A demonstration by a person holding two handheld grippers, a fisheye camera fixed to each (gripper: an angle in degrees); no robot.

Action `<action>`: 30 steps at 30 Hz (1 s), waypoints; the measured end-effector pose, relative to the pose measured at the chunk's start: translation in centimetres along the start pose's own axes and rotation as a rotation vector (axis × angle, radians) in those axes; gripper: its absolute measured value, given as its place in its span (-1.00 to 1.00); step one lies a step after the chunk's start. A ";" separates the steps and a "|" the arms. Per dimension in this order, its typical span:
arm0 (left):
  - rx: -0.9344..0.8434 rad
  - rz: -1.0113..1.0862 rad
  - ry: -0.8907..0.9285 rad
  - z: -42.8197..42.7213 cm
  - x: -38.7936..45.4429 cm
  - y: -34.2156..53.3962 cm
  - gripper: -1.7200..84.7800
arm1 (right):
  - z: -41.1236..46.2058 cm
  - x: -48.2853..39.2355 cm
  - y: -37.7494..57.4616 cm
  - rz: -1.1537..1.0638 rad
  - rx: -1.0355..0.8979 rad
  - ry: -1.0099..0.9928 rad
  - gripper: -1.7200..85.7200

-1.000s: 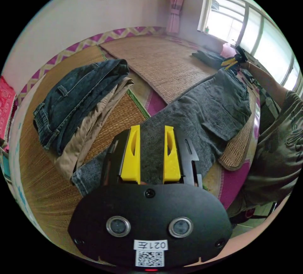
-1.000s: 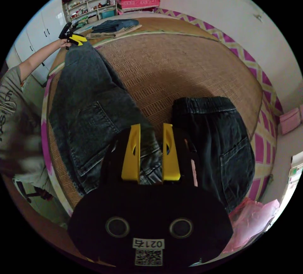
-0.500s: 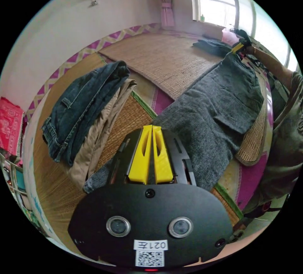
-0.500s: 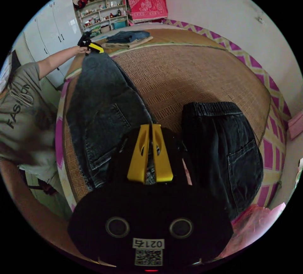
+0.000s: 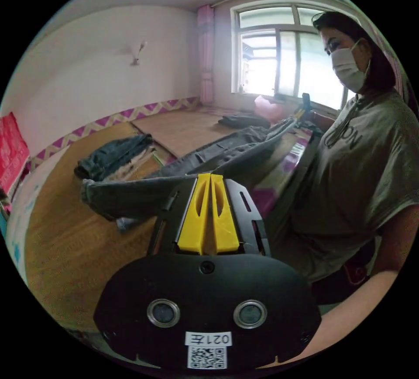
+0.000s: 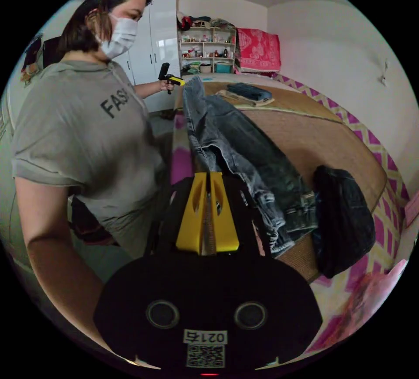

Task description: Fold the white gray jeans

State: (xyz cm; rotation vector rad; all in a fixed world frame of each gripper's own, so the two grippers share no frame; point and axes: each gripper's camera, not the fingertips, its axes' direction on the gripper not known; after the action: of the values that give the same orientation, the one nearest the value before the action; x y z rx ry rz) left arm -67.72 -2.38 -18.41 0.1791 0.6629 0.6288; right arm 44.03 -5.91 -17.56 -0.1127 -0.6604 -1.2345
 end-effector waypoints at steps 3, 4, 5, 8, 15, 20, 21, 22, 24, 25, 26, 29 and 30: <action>-0.048 -0.135 0.030 1.3 0.6 5.4 -0.98 | 4.3 -2.9 1.9 0.057 -0.103 -0.067 -0.97; -0.055 -0.165 0.032 1.7 0.6 6.4 -0.98 | 5.2 -3.3 2.4 0.074 -0.117 -0.078 -0.97; -0.069 -0.224 0.037 2.4 0.5 8.3 -0.98 | 7.0 -3.7 3.2 0.119 -0.138 -0.081 -0.97; -0.014 -0.353 0.053 3.0 0.1 11.3 -0.98 | 9.8 -4.1 5.3 0.247 -0.137 -0.071 -0.97; 0.222 -0.385 -0.091 -3.2 -0.2 9.2 -0.96 | 3.8 -6.6 4.5 0.275 0.016 -0.069 -0.95; -0.101 -0.457 -0.313 1.6 -4.7 6.1 -0.86 | 1.8 -3.4 2.2 0.361 0.186 0.107 -0.93; -0.184 -0.476 -0.340 3.4 -5.8 5.8 -0.85 | 3.1 -2.0 1.1 0.399 0.130 0.157 -0.92; -0.216 -0.479 -0.349 4.1 -6.3 5.7 -0.85 | 4.0 -1.4 0.6 0.413 0.093 0.178 -0.92; -0.208 -0.505 -0.371 4.7 -7.6 5.2 -0.90 | 7.0 0.3 -1.0 0.445 0.009 0.256 -0.90; -0.205 -0.535 -0.369 4.6 -8.1 5.2 -0.92 | 7.7 0.8 -1.1 0.465 -0.006 0.269 -0.89; -0.207 -0.578 -0.373 4.5 -9.0 5.3 -0.94 | 9.0 1.9 -1.2 0.527 -0.073 0.287 -0.88; -0.194 -0.587 -0.384 4.5 -9.9 5.5 -0.97 | 11.0 2.5 -1.4 0.551 -0.156 0.295 -0.94; -0.188 -0.592 -0.373 4.5 -10.1 5.6 -0.98 | 11.3 2.0 -1.9 0.519 -0.189 0.312 -0.94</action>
State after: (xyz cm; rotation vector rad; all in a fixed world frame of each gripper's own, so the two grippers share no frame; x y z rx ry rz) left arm -73.75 -3.74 -7.71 -0.0775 0.2673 0.0769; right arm 38.14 -3.49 -7.88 -0.2282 -0.2173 -0.7854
